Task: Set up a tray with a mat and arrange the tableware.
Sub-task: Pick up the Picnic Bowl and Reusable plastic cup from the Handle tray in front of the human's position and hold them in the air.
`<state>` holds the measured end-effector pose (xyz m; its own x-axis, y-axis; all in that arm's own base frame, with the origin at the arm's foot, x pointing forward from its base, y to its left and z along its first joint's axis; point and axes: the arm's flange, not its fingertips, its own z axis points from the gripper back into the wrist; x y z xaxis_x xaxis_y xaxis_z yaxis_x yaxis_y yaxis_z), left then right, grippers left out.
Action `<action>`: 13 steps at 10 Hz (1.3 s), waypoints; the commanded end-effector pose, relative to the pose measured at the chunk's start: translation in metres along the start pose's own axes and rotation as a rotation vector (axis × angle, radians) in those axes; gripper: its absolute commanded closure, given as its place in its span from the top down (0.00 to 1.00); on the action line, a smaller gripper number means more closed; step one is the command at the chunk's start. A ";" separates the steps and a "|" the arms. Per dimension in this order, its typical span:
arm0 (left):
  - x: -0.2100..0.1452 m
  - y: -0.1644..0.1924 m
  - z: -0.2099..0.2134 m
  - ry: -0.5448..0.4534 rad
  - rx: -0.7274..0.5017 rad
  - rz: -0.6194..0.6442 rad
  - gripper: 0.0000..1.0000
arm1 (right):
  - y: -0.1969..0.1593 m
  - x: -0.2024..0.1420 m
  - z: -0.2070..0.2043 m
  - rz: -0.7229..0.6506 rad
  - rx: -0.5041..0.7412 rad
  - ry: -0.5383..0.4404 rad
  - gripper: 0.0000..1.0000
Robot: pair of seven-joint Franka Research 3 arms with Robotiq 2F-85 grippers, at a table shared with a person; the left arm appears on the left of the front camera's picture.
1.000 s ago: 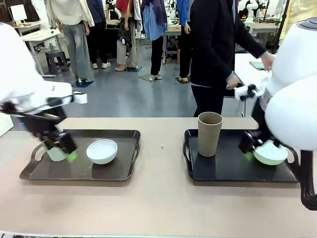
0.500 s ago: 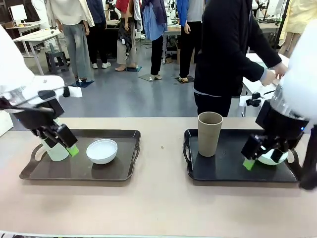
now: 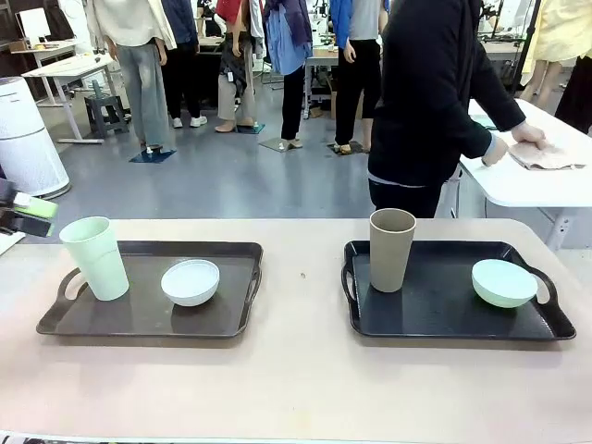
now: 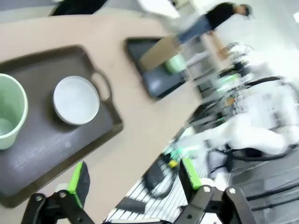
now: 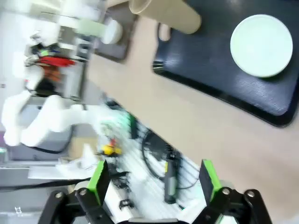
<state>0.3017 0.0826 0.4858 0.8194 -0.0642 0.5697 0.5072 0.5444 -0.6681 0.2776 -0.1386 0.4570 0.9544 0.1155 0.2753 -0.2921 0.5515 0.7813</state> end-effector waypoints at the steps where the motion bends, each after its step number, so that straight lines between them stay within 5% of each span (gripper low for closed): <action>1: 0.015 -0.019 -0.025 0.099 0.147 -0.015 1.00 | 0.030 0.029 -0.035 0.044 -0.153 0.077 1.00; 2: 0.015 -0.019 -0.025 0.099 0.147 -0.015 1.00 | 0.030 0.029 -0.035 0.044 -0.153 0.077 1.00; 3: -0.004 0.005 0.004 -0.008 -0.008 0.000 1.00 | -0.009 -0.007 0.007 -0.004 0.009 -0.009 1.00; 4: 0.007 0.009 -0.014 0.010 -0.106 0.054 1.00 | -0.003 0.009 -0.017 0.003 0.438 0.048 1.00; 6: 0.011 0.014 -0.044 0.075 -0.161 0.131 1.00 | -0.011 0.019 -0.058 -0.057 0.364 0.071 1.00; 7: 0.001 0.001 -0.024 0.032 -0.071 0.069 1.00 | 0.010 0.005 -0.028 0.018 0.275 0.030 1.00; 13: 0.001 0.001 -0.024 0.032 -0.071 0.069 1.00 | 0.010 0.005 -0.028 0.018 0.275 0.030 1.00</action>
<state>0.3102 0.0644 0.4758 0.8756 -0.0562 0.4797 0.4400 0.5027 -0.7441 0.2853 -0.1097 0.4534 0.9536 0.1316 0.2709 -0.2991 0.3086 0.9029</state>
